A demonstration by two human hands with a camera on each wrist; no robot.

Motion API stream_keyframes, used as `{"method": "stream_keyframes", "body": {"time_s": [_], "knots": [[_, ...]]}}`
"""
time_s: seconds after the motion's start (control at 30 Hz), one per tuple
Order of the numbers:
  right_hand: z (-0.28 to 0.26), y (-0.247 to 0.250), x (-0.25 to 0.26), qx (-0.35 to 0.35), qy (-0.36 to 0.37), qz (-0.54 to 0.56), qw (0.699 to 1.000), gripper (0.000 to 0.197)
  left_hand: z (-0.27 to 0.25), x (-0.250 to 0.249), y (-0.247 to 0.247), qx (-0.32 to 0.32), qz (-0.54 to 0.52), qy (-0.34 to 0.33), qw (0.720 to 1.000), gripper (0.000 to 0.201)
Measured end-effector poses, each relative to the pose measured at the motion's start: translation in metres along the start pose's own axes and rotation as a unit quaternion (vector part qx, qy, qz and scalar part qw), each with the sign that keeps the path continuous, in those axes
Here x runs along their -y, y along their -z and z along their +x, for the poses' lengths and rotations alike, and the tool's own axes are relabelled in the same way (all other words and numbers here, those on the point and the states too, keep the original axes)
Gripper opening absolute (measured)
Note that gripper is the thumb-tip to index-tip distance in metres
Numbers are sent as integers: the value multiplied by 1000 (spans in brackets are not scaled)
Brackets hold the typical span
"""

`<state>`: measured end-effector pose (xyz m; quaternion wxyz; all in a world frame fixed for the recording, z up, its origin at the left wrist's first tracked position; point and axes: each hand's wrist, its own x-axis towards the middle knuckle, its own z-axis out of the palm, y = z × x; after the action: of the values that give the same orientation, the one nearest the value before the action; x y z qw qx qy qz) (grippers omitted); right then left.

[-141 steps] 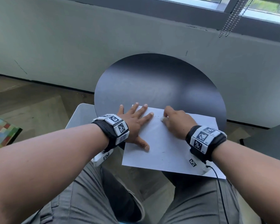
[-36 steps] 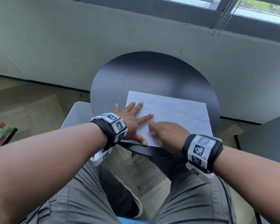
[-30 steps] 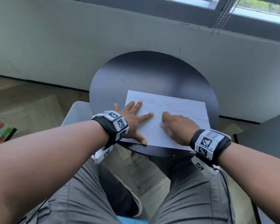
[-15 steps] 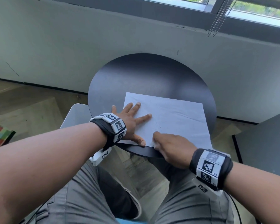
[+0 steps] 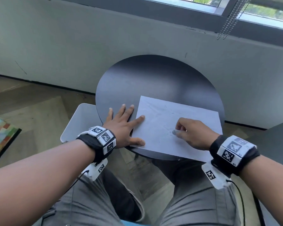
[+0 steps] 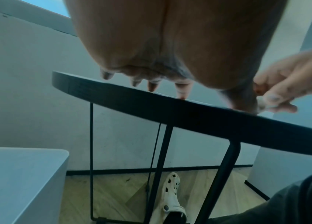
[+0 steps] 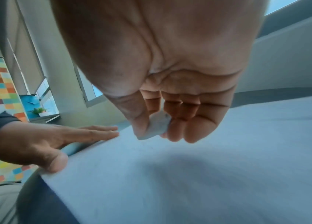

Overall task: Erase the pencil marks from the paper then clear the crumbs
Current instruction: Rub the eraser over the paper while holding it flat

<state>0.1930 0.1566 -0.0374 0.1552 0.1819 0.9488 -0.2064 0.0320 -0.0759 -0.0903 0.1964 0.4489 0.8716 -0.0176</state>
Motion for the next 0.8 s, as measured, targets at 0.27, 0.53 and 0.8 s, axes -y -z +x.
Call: {"method": "stream_keyframes", "body": {"time_s": [0.27, 0.53, 0.8], "knots": [[49, -11, 61, -25, 67, -15, 997, 13, 9, -7, 10, 20, 51, -61, 997, 118], [18, -44, 71, 12, 196, -75, 978, 11, 9, -7, 9, 32, 58, -80, 995, 116], [36, -37, 63, -51, 113, -60, 990, 17, 10, -9, 12, 44, 46, -69, 996, 118]]}}
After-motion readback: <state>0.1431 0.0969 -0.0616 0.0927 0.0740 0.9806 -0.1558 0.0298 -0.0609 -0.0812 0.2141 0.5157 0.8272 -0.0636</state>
